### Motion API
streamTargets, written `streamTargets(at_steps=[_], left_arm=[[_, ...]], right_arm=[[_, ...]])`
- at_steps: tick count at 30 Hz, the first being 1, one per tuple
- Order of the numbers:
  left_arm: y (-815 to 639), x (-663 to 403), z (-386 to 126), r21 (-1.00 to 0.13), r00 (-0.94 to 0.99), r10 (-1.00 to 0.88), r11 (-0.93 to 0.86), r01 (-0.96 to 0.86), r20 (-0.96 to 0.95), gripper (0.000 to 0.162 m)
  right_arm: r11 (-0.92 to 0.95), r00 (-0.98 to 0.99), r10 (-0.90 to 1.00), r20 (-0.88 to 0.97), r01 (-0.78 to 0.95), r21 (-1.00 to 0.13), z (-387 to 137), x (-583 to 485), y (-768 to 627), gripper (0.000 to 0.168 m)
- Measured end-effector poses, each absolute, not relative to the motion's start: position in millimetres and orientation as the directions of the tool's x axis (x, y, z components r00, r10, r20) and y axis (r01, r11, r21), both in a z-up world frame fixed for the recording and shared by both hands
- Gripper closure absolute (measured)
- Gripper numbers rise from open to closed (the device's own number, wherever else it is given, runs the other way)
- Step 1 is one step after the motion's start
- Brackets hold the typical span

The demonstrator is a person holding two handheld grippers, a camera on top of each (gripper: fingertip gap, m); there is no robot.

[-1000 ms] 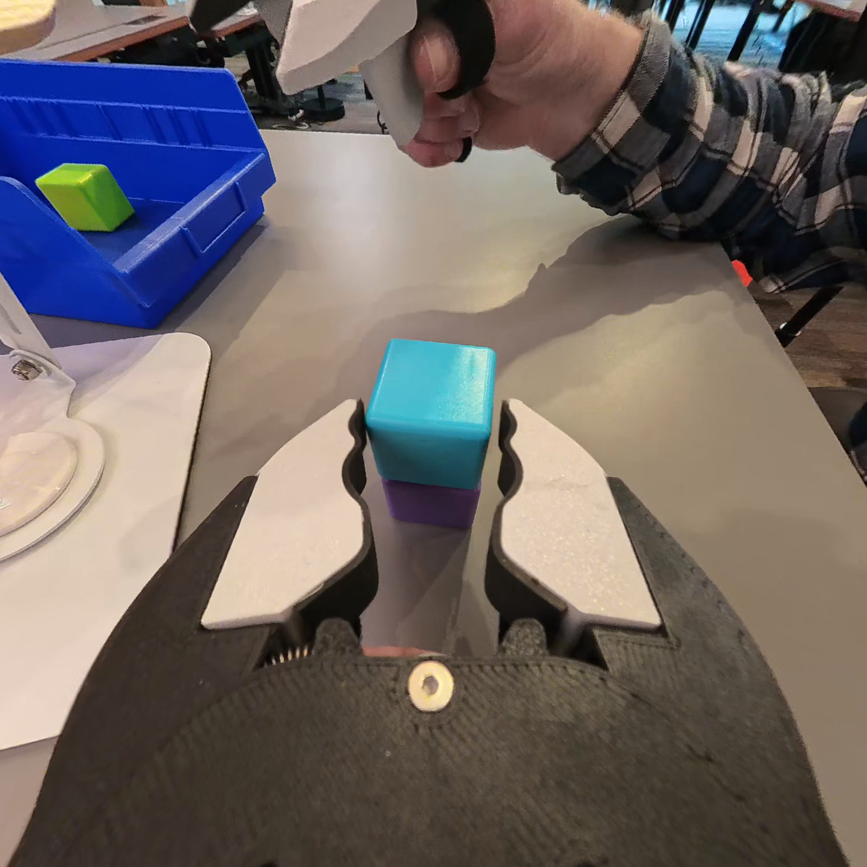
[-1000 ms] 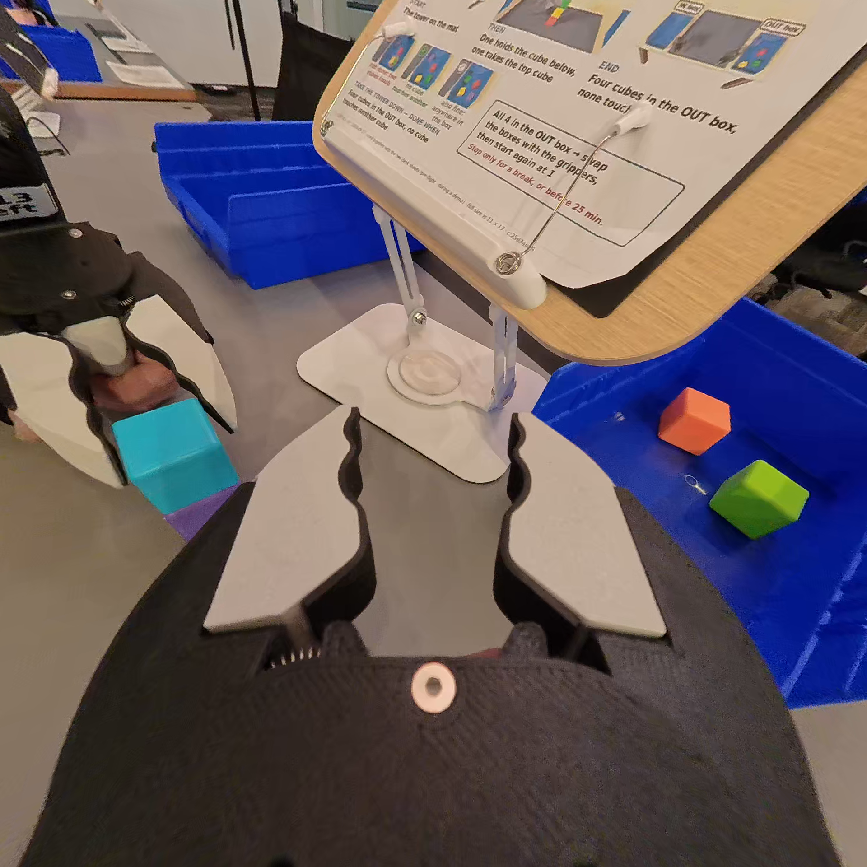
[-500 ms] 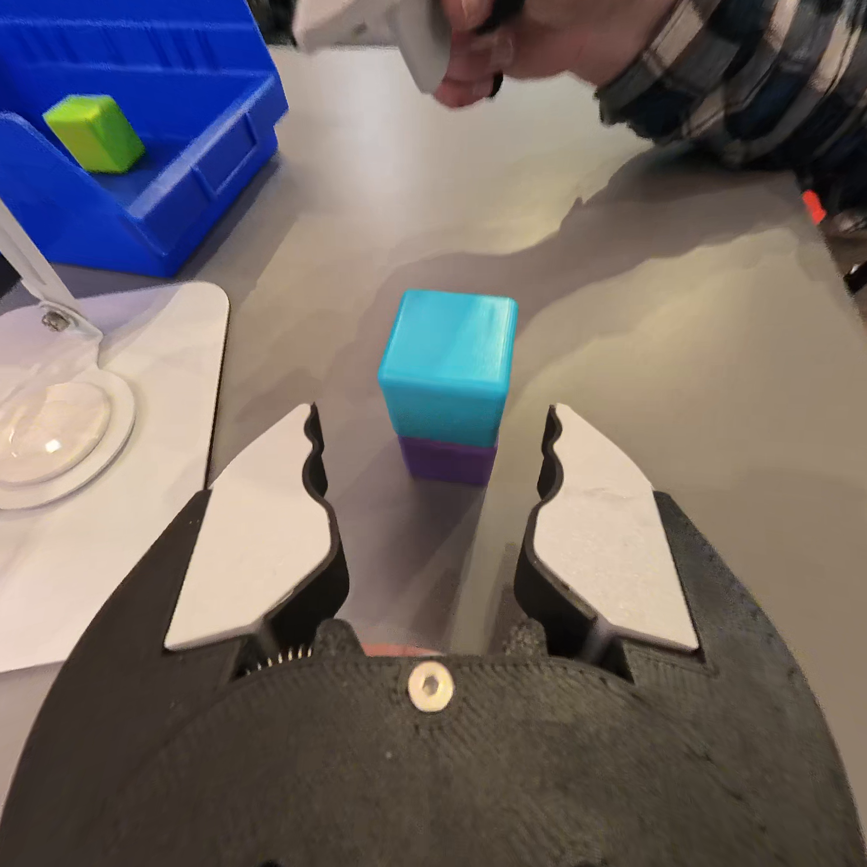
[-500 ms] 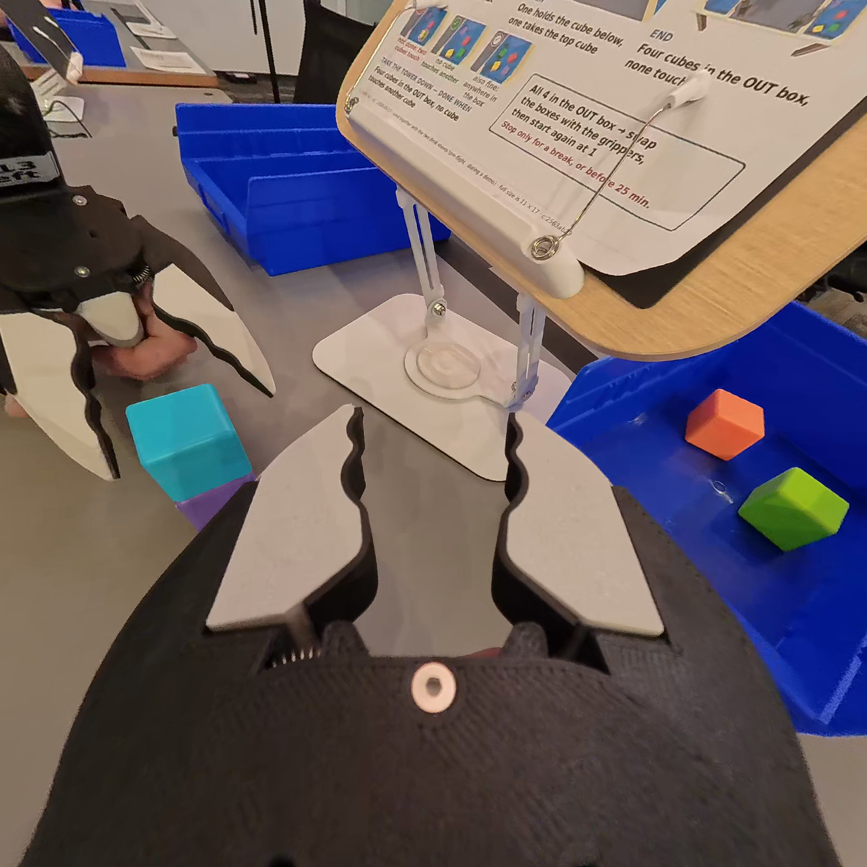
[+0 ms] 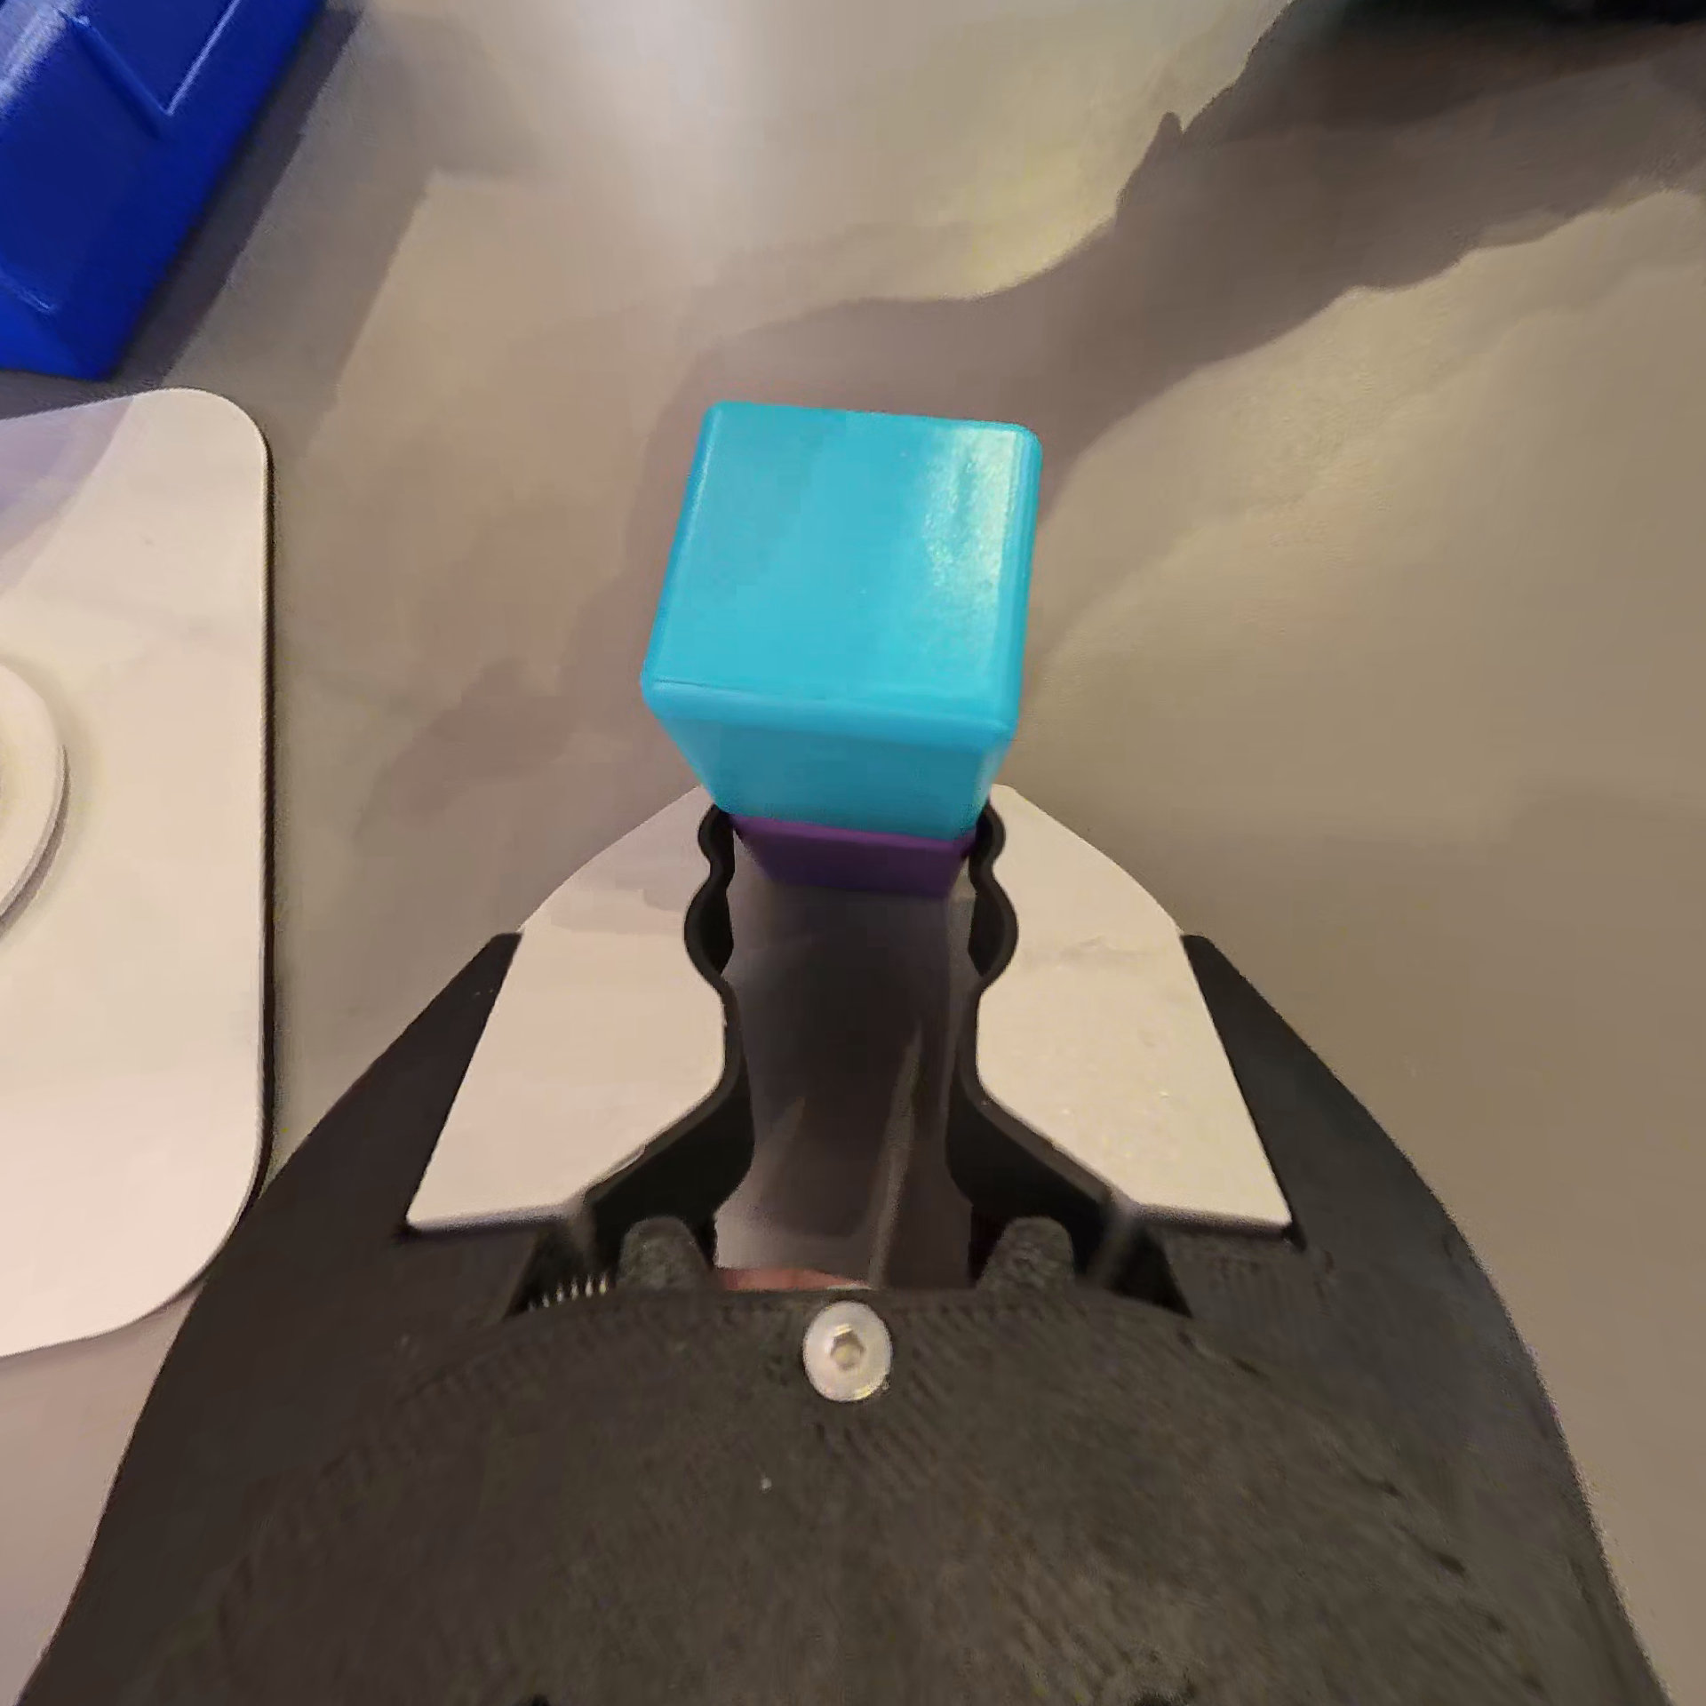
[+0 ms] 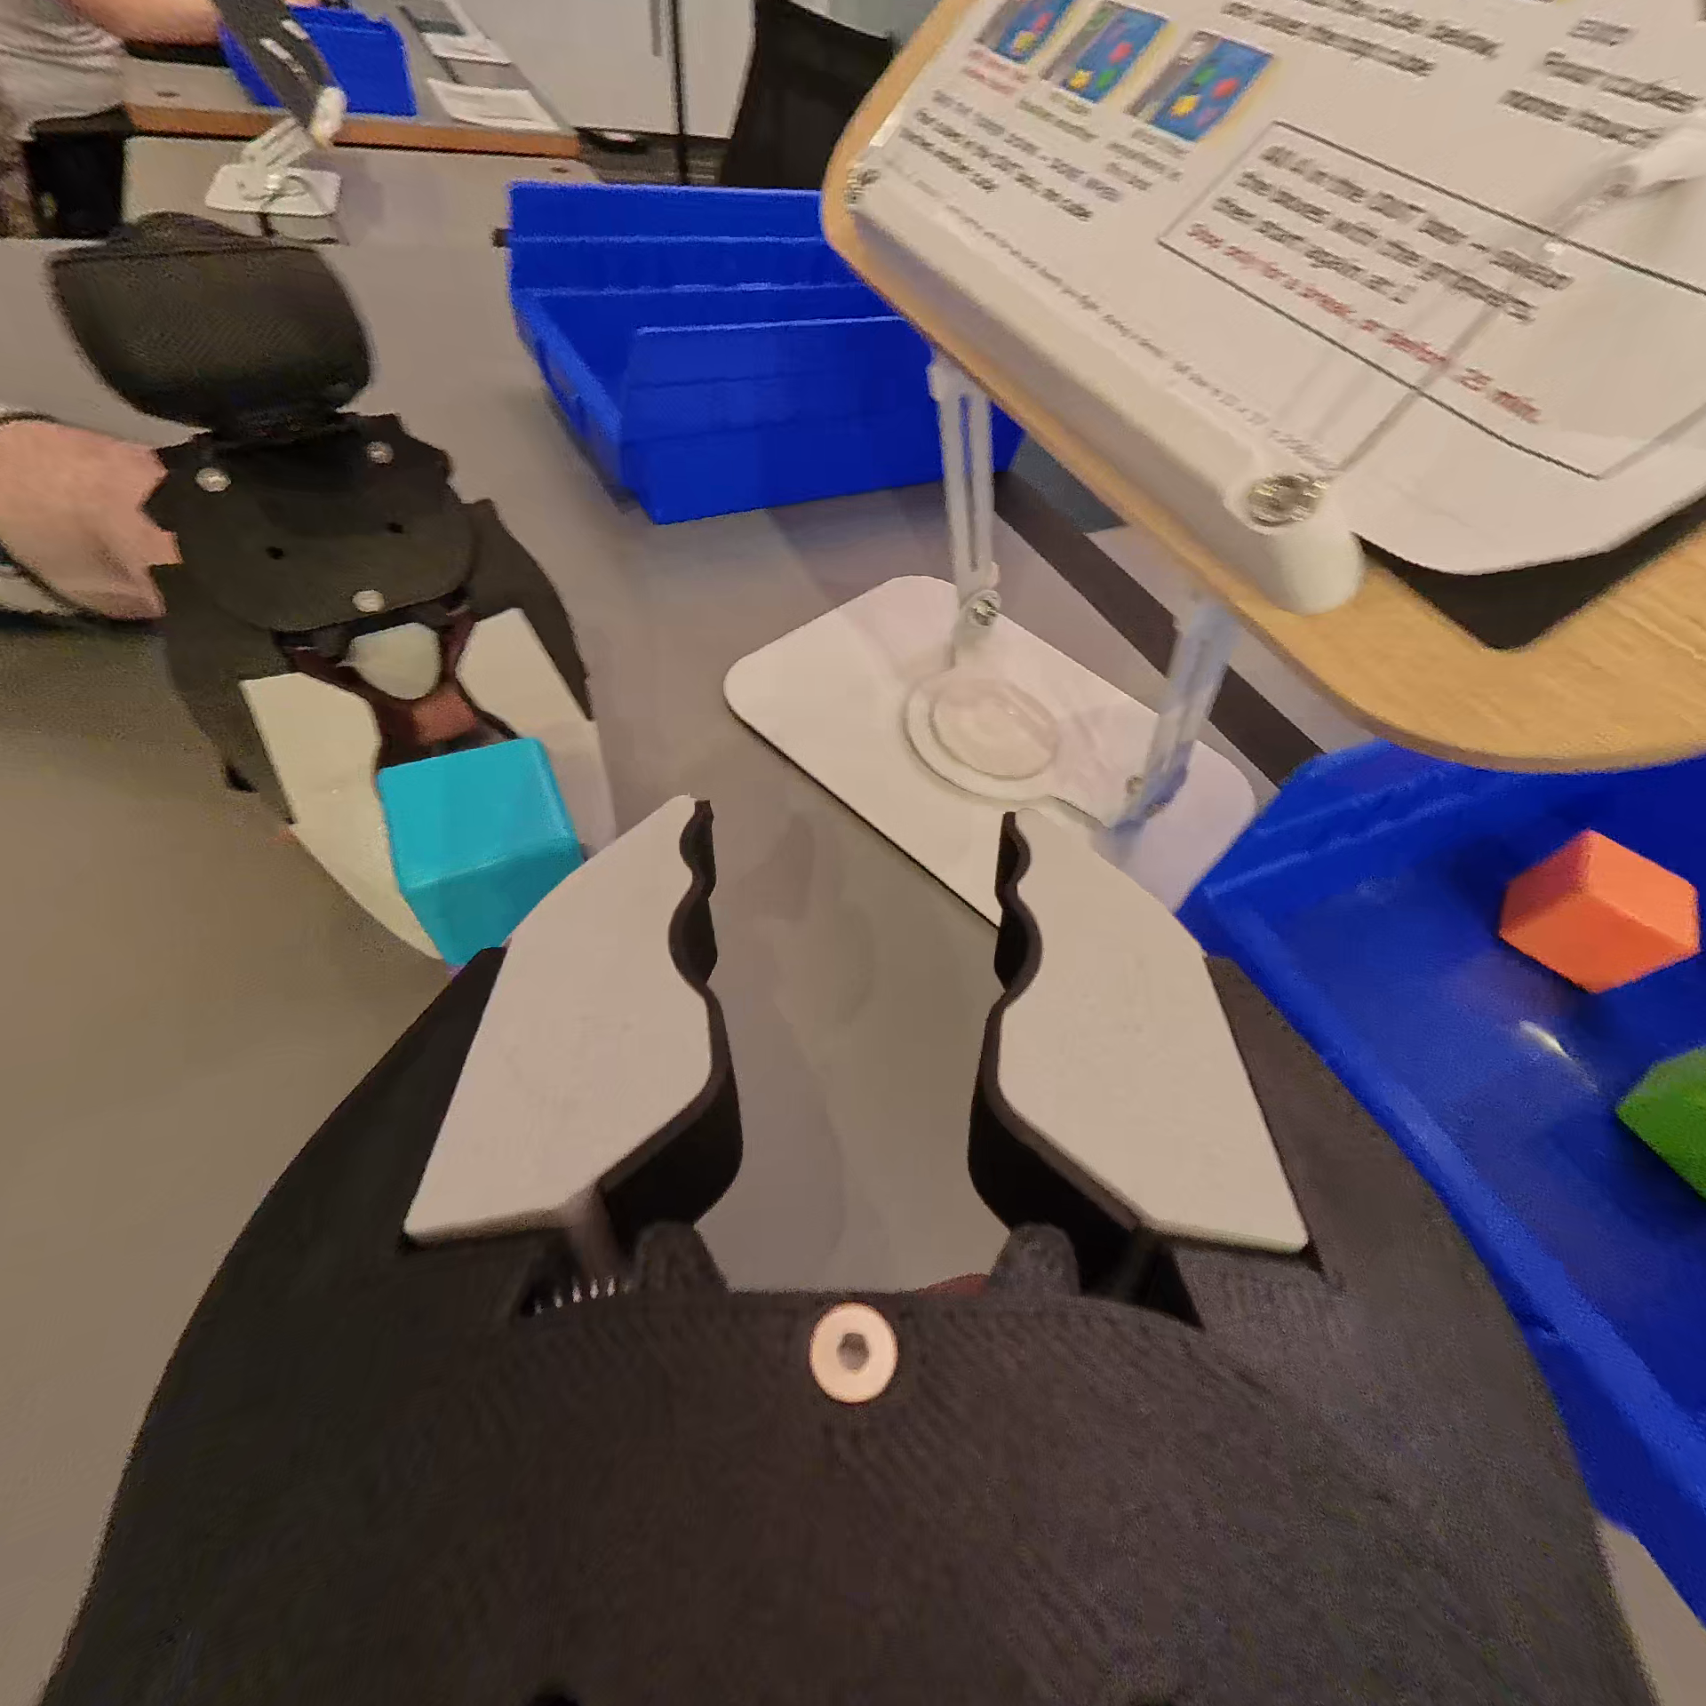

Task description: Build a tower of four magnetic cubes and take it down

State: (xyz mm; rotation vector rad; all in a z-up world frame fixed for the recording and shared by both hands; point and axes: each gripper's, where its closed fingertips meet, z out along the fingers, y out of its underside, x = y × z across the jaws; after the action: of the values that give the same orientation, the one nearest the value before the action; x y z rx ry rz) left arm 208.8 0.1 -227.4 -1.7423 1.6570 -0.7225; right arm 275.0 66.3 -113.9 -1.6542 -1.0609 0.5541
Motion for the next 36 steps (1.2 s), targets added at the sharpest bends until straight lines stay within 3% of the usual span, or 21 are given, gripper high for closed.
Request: streamTargets(at_steps=[1,9,17,24,29,36], left_arm=[[0,210,-227,-0.752,0.065,-0.998,-0.022,-0.658,-0.028,0.113],[0,211,-228,-0.751,0.058,-0.998,-0.020,-0.659,-0.024,0.113],[0,211,-228,-0.751,0.057,-0.998,-0.019,-0.660,-0.025,0.114],[1,212,-228,-0.751,0.065,-0.998,-0.028,-0.660,-0.020,0.114],[-1,212,-240,-0.692,0.045,-0.996,0.017,-0.722,-0.071,0.114],[4,213,-230,-0.742,0.080,-0.997,-0.041,-0.669,-0.018,0.114]], right_arm=[[-0.047,0.466,0.873,0.143,0.373,-0.927,-115,269,60,0.108],[0.016,0.188,0.974,0.127,0.498,-0.867,-154,218,7,0.090],[0.000,0.146,0.985,0.090,0.524,-0.852,-177,199,4,0.118],[0.001,0.158,0.984,0.088,0.479,-0.878,-172,197,6,0.118],[-0.016,0.186,0.981,0.048,0.329,-0.944,-126,204,12,0.118],[-0.037,0.253,0.967,0.044,0.307,-0.951,-118,222,25,0.118]])
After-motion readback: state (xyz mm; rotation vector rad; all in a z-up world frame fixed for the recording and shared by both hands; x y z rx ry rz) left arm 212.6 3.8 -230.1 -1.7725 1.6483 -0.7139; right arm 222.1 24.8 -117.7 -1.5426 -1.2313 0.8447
